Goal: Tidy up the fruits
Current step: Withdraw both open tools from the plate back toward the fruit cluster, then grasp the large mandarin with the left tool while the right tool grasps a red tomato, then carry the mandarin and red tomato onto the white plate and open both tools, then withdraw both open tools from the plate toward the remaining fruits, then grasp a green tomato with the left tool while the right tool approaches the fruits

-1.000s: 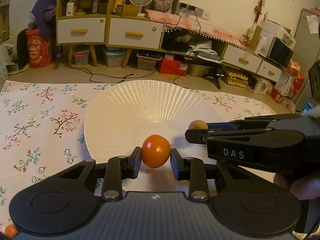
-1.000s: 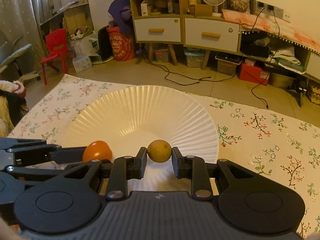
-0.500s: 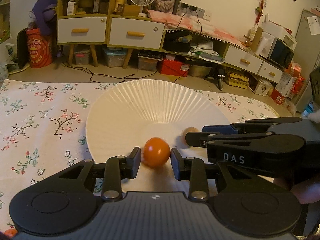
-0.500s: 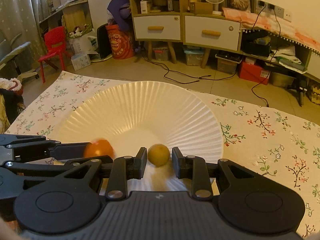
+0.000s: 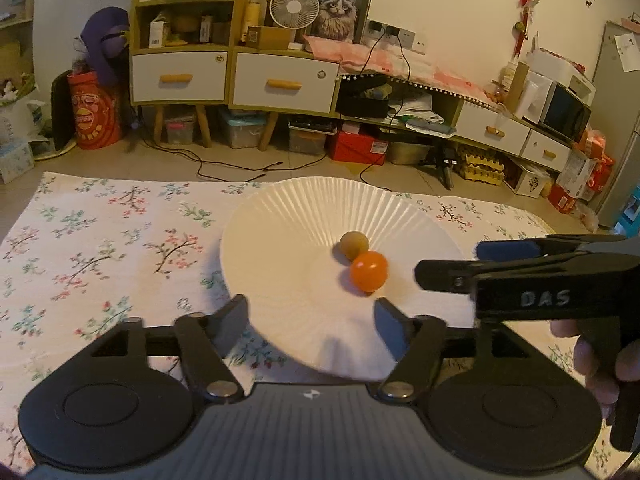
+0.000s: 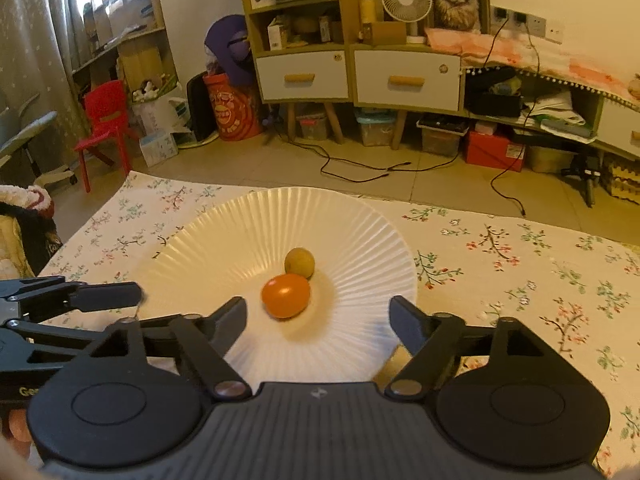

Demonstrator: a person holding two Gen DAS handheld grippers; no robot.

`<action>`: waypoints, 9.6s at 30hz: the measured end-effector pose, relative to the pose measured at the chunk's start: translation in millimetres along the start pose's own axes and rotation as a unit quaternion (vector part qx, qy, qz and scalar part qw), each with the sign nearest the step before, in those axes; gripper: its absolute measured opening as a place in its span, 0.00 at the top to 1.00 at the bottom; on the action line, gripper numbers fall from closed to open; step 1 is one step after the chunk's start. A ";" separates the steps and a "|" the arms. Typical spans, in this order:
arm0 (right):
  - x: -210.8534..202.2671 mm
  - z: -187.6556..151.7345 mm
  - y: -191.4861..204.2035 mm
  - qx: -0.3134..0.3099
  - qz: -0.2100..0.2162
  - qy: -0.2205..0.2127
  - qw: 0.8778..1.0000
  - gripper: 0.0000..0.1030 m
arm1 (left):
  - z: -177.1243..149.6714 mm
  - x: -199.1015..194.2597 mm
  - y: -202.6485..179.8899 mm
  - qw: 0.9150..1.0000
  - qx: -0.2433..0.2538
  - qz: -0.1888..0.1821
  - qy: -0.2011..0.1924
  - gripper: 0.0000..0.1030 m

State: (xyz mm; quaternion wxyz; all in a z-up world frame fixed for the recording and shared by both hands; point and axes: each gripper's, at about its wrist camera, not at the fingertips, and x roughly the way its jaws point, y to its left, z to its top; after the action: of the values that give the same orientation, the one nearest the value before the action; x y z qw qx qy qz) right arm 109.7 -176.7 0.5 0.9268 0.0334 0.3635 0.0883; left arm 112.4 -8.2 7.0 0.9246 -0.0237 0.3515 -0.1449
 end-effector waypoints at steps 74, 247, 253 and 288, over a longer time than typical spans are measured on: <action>-37.5 -98.1 53.4 -0.035 0.040 0.039 0.998 0.27 | -89.0 -70.8 90.8 0.999 0.012 0.053 -0.004 0.06; -39.3 -18.2 13.1 -0.006 -0.009 -0.018 1.000 0.23 | -26.6 -39.7 23.1 0.999 0.045 -0.012 -0.004 0.09; -50.6 -31.1 22.5 -0.028 -0.018 -0.028 0.999 0.18 | -37.9 -50.6 23.9 0.998 0.058 0.001 -0.004 0.05; -55.2 -82.2 53.9 -0.038 0.014 0.010 0.999 0.01 | -101.0 -83.6 71.7 0.999 -0.007 -0.006 0.052 0.05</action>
State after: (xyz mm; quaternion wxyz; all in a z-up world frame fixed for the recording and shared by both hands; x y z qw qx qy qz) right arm 6.6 -134.3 -16.0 0.9223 0.0024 0.3689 0.1150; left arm 4.7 90.0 -25.6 0.9039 -0.0246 0.4000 -0.1495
